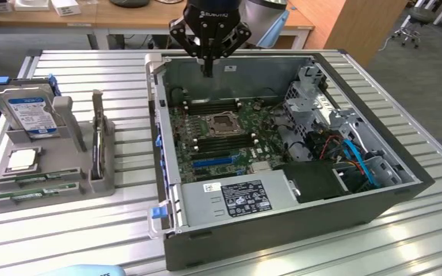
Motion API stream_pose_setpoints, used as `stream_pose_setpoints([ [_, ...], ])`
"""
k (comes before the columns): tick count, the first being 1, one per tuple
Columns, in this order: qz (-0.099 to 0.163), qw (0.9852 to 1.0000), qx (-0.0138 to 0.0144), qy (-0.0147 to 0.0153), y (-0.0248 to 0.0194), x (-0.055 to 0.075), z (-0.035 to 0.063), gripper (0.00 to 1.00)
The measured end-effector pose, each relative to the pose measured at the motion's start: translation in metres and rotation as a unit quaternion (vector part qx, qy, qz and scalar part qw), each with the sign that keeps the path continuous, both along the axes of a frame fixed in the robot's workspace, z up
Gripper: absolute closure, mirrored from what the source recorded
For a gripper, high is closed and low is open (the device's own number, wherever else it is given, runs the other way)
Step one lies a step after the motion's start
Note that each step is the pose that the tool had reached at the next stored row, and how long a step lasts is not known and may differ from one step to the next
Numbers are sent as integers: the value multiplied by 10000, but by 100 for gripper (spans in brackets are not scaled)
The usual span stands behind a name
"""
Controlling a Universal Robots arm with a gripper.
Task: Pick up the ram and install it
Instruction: 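Reach for the ram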
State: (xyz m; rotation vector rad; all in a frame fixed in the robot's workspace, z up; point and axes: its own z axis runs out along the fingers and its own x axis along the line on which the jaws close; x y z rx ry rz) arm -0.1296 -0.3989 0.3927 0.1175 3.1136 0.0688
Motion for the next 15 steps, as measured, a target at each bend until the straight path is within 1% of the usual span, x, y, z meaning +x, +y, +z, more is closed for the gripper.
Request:
stream_pose_setpoints([
  [15,-29,10000,0,-13,7,-282,-26,90],
])
